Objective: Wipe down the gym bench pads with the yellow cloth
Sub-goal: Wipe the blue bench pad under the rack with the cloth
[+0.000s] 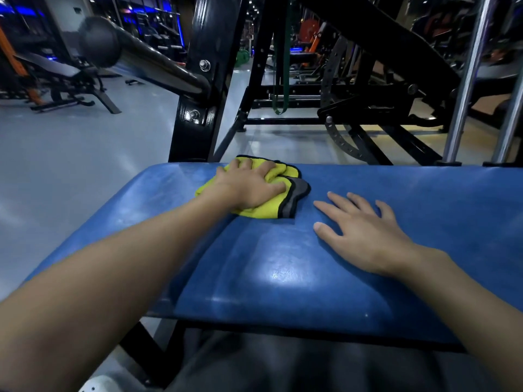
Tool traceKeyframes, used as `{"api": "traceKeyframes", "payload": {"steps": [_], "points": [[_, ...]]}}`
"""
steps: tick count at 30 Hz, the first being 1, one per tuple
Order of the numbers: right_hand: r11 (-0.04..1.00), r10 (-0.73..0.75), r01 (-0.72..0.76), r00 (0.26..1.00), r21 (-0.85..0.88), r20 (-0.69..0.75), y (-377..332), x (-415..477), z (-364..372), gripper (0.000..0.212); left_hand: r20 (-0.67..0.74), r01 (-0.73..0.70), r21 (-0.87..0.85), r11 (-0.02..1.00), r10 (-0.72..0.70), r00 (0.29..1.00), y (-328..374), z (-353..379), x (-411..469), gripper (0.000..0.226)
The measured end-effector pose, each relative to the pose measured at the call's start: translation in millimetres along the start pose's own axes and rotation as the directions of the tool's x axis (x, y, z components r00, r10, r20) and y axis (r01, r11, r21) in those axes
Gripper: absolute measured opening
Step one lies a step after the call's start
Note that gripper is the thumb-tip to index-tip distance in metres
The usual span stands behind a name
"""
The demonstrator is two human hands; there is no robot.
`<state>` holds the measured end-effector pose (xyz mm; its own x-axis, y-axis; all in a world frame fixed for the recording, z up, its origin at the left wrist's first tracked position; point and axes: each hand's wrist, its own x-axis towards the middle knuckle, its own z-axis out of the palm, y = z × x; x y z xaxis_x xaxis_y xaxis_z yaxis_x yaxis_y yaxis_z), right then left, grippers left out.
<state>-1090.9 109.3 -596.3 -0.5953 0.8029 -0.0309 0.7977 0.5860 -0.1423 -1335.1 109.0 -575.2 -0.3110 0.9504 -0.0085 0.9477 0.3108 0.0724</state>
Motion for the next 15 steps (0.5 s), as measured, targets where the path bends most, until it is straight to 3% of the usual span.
{"api": "traceKeyframes", "payload": {"steps": [7,15], "points": [[0.999,-0.007,0.008,1.000,0.035,-0.011,2.4,1.1,-0.2,0.063,0.011,0.041,0.014,0.999,-0.041,0.999,3.4,-6.0,33.5,0.071],[0.997,-0.001,0.003,1.000,0.075,-0.029,1.6,-1.1,-2.5,0.059,-0.035,-0.023,0.027,0.999,0.024,0.999,-0.4,5.0,-23.7,0.069]]}}
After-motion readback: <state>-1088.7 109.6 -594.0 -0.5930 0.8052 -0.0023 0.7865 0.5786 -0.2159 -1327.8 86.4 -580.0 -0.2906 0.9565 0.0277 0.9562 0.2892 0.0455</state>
